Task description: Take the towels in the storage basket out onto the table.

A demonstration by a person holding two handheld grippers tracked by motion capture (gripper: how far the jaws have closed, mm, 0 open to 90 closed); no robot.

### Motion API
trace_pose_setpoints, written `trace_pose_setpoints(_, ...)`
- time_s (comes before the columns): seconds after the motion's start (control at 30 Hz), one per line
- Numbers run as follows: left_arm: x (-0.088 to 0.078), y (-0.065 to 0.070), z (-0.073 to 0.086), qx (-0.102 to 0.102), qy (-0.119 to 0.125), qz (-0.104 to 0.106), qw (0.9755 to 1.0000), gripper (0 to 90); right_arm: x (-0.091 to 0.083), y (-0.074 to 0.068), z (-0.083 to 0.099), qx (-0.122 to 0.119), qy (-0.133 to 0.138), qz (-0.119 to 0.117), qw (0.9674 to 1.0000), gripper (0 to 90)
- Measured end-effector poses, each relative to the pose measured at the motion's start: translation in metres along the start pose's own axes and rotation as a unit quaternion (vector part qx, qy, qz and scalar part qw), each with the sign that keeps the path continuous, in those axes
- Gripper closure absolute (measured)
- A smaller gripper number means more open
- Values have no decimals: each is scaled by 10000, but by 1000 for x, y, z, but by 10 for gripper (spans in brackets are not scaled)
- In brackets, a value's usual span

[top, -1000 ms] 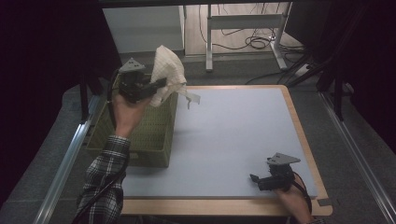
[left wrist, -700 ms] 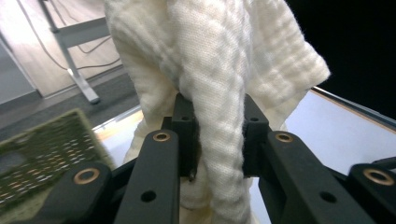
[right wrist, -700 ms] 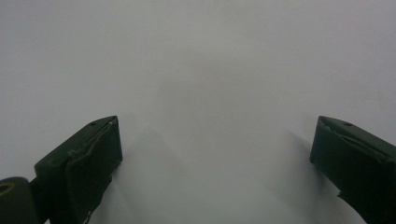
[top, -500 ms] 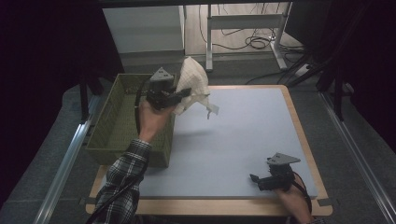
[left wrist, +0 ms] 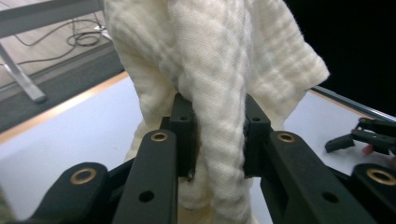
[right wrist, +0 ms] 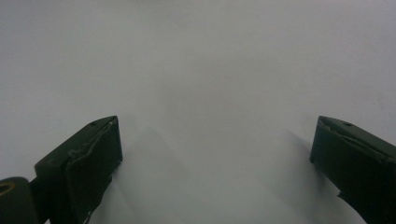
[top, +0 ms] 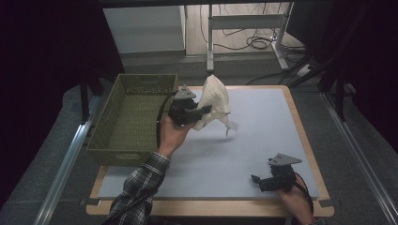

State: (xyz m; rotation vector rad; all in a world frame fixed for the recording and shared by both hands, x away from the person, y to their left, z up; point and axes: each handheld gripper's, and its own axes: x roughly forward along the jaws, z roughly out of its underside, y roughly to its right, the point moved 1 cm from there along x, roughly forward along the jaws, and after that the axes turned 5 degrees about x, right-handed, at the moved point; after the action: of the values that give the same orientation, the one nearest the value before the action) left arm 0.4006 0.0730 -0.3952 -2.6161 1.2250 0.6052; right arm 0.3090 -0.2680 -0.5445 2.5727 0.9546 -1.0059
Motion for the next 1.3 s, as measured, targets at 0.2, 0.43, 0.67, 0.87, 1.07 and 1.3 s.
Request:
trace_pose_setpoints(0.2, 15, 17, 13, -29, -81, 139, 9999, 721, 0, 0, 0, 0, -1, 0, 10000, 22)
trace_pose_setpoints(0.43, 29, 36, 31, 50, -259, 121, 9996, 720, 0, 0, 0, 7, -1, -1, 10000, 22)
trace_pose_setpoints(0.67, 45, 50, 49, 164, -502, 111, 9985, 718, 0, 0, 0, 5, 0, 1, 10000, 22)
trace_pose_setpoints(0.87, 62, 57, 71, 265, -848, 36, 9960, 715, 0, 0, 0, -3, -14, 6, 10000, 22)
trace_pose_setpoints(1.07, 74, 58, 86, 308, -1129, -52, 9931, 704, 0, 0, 0, -1, -13, 7, 10000, 22)
trace_pose_setpoints(1.3, 84, 53, 101, 152, -1283, -73, 9916, 665, 0, 0, 0, -3, -14, 6, 10000, 22)
